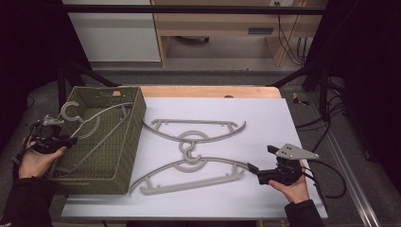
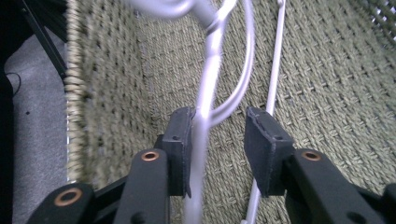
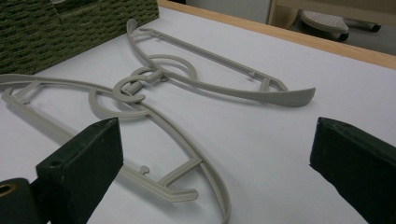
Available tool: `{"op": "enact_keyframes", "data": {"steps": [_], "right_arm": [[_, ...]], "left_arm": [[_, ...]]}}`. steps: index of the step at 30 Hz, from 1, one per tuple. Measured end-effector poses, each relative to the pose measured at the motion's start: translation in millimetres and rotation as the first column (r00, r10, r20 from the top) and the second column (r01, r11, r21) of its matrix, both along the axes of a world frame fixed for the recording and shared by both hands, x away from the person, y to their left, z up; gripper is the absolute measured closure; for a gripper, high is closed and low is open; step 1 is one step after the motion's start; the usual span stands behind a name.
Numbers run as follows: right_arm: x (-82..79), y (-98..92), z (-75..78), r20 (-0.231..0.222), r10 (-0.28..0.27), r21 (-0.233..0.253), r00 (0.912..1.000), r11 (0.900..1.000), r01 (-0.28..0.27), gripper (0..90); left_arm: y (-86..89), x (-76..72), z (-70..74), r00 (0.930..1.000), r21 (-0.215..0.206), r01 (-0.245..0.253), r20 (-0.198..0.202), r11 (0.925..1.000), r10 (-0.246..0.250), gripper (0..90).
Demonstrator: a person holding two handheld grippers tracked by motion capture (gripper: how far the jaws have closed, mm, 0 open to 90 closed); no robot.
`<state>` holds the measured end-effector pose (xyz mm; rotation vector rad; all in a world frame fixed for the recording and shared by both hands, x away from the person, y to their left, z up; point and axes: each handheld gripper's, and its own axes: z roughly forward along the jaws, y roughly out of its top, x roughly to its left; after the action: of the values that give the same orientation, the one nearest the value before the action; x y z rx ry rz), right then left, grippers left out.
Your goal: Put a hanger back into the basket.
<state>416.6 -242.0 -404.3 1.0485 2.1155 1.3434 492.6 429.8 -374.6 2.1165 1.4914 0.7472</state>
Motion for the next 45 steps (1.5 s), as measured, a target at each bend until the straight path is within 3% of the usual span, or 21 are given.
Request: {"op": "enact_keyframes", "data": {"steps": [5,9,13,15,17,22,26,29,32,33,36,38,43,45], "right_arm": [[0.2,0.2,-0.2,0.0,0.001,-0.005,1.0,1.0,-0.001,3.0],[0.1,0.3,0.5,0.0,0.0,-0.004,1.0,1.0,0.0,3.1],[-0.6,0.0,2.7,0.01,0.005,-0.002,0.9999,1.0,-0.005,3.5],[-0.4,0.2,4.6,0.016,0.004,-0.002,0.9999,1.0,-0.004,3.5],[-0.1,0.8,6.7,0.023,0.009,0.002,0.9997,1.0,-0.009,4.0],[-0.1,3.1,10.6,0.034,0.023,-0.004,0.9992,1.0,-0.023,4.6],[2.2,5.5,15.1,0.045,0.028,0.003,0.9986,1.0,-0.028,5.8],[5.2,8.8,17.7,0.05,0.038,-0.001,0.9981,0.999,-0.038,6.7],[7.4,13.1,20.0,0.049,0.048,-0.001,0.9976,0.999,-0.048,7.0],[8.1,14.1,20.5,0.051,0.05,-0.002,0.9974,0.999,-0.05,7.0],[10.2,19.6,23.0,0.052,0.063,-0.01,0.9967,0.998,-0.062,7.0],[11.6,23.1,24.4,0.054,0.07,-0.016,0.9961,0.997,-0.069,7.0],[19.6,33.2,28.6,0.046,0.091,-0.045,0.9948,0.995,-0.088,6.9],[21.2,35.1,29.2,0.045,0.094,-0.054,0.9946,0.994,-0.091,6.8]], "left_arm": [[-0.3,-9.9,13.2,0.998,-0.024,-0.003,0.063,0.9997,0.005,56.3],[-7.5,-19.7,24.2,0.9917,-0.074,0.038,0.126,0.9966,-0.029,49.0],[-21.3,-30.7,30.3,0.9774,-0.132,0.096,0.2,0.9866,-0.069,36.0],[-33.0,-37.5,33.1,0.9664,-0.162,0.144,0.235,0.9762,-0.103,31.9],[-41.9,-42.1,35.8,0.9575,-0.163,0.179,0.256,0.9703,-0.133,28.8],[-71.2,-53.8,40.3,0.9277,-0.185,0.267,0.315,0.9456,-0.201,20.4],[-99.9,-63.4,39.9,0.9029,-0.195,0.335,0.346,0.9217,-0.255,15.5],[-119.6,-71.6,38.2,0.8825,-0.198,0.388,0.362,0.9004,-0.3,13.7],[-132.0,-76.9,36.3,0.8695,-0.215,0.419,0.375,0.8818,-0.322,12.8],[-137.1,-78.6,35.0,0.8616,-0.217,0.434,0.384,0.8743,-0.332,12.7],[-148.1,-82.2,30.3,0.8509,-0.232,0.462,0.387,0.8559,-0.355,12.7],[-154.1,-84.5,26.8,0.8399,-0.235,0.484,0.395,0.8429,-0.372,12.7],[-164.9,-86.7,17.7,0.8284,-0.24,0.512,0.391,0.8246,-0.401,12.8],[-168.2,-87.5,15.6,0.8199,-0.241,0.527,0.396,0.8146,-0.413,12.8]]}}
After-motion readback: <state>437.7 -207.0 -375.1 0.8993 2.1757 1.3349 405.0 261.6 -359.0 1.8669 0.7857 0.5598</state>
